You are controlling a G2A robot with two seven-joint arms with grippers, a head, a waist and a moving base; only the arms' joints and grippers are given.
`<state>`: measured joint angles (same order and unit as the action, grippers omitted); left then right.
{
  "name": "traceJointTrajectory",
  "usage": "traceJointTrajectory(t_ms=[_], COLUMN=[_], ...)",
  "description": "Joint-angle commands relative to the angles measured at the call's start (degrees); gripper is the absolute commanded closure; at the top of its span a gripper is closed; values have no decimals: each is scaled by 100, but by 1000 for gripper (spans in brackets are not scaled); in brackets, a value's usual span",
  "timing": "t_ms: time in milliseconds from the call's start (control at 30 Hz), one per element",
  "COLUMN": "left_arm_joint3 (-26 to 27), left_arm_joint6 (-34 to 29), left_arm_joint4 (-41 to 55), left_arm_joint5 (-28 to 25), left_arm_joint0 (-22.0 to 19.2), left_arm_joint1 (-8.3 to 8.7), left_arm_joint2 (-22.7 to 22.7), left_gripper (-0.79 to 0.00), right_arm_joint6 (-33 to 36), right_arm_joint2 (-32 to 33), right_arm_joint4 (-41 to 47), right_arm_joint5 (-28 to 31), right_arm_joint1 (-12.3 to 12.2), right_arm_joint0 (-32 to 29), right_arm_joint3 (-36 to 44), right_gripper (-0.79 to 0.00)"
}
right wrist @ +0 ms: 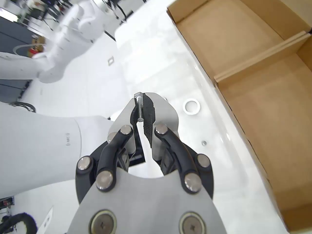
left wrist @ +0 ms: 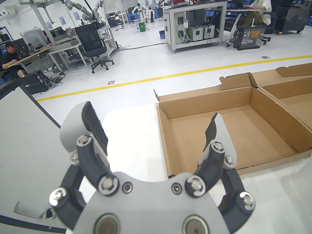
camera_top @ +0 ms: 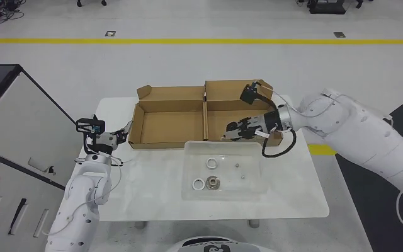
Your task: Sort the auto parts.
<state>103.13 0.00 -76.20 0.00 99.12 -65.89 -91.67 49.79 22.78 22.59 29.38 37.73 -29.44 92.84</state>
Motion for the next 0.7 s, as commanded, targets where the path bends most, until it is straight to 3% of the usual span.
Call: traceJointTrajectory(t_ms=[0, 333, 667], left_arm_joint3=[0, 0, 0], left_arm_joint6=[0, 0, 0], left_arm_joint4=[0, 0, 0], left_arm_joint5=[0, 0, 0], left_arm_joint0=[0, 0, 0], left_arm_joint1=[0, 0, 0], left_arm_joint2=[0, 0, 0], left_gripper=[-785, -785, -785], right_arm_joint6=[-87, 17, 299], right_arm_joint2=[103, 758, 1219], right_arm_joint4=[315, 1925, 3600], right_arm_joint5=[256, 1656, 2213], right_arm_joint1=[-7, -16, 100], right_arm_joint0=[-102, -414, -627], right_arm_joint3=[-44, -32, 247], right_gripper=[0, 0, 0])
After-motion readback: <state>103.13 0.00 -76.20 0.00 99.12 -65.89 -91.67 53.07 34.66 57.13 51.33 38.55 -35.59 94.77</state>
